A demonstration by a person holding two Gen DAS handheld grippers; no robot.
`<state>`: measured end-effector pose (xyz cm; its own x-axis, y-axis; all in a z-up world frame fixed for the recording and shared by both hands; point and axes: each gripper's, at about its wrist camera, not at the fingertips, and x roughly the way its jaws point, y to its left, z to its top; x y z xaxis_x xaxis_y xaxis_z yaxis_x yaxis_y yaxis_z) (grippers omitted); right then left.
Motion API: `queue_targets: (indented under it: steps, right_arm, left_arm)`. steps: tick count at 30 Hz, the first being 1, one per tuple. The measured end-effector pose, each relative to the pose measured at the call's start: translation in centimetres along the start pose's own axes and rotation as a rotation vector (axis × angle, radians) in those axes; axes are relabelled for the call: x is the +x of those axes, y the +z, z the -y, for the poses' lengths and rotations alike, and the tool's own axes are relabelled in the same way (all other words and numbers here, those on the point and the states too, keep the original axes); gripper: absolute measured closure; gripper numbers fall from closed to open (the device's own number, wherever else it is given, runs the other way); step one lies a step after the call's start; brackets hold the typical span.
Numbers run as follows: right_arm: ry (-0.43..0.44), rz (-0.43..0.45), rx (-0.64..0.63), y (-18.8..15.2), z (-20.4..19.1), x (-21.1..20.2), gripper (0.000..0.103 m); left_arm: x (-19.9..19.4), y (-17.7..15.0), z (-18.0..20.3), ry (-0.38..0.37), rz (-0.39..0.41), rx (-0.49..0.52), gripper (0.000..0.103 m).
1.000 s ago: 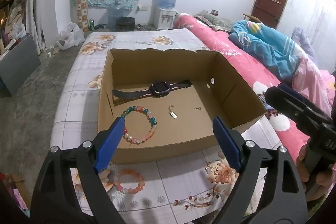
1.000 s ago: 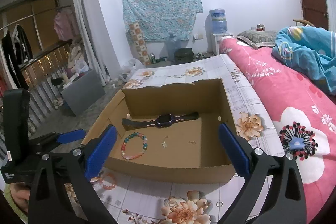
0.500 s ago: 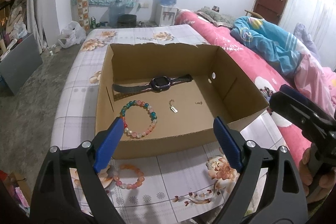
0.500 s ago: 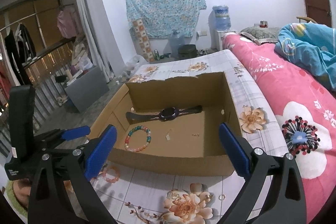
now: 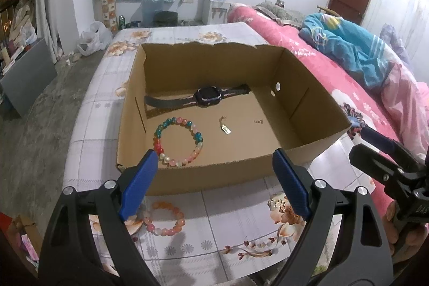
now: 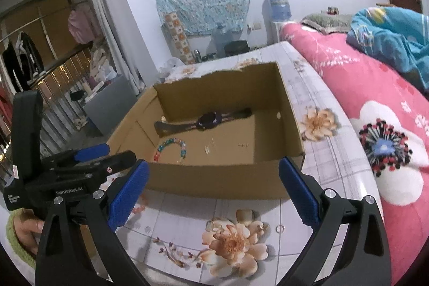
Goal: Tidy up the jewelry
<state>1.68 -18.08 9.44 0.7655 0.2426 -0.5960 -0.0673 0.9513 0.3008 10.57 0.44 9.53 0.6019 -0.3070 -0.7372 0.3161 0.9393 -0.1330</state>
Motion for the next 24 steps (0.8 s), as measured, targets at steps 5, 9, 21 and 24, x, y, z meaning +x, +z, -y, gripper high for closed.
queue_targets:
  steps: [5,9,21,24]
  right_arm:
    - [0.022,-0.033,0.017,-0.7,0.4,0.8,0.008]
    - [0.031,-0.055,0.015,-1.3,0.5,1.4,0.008]
    - [0.038,-0.092,0.02,-2.9,1.0,2.0,0.008]
    - [0.038,-0.1,0.026,-3.2,1.1,2.1,0.008]
  left_arm:
    - [0.1,-0.5,0.5,0.026,0.01,0.041,0.02]
    - [0.0,-0.9,0.9,0.037,0.015,0.074,0.02]
    - [-1.0,-1.3,1.7,0.033,0.041,0.135,0.02]
    - [-1.1,-1.4,1.9,0.027,0.039,0.142,0.02]
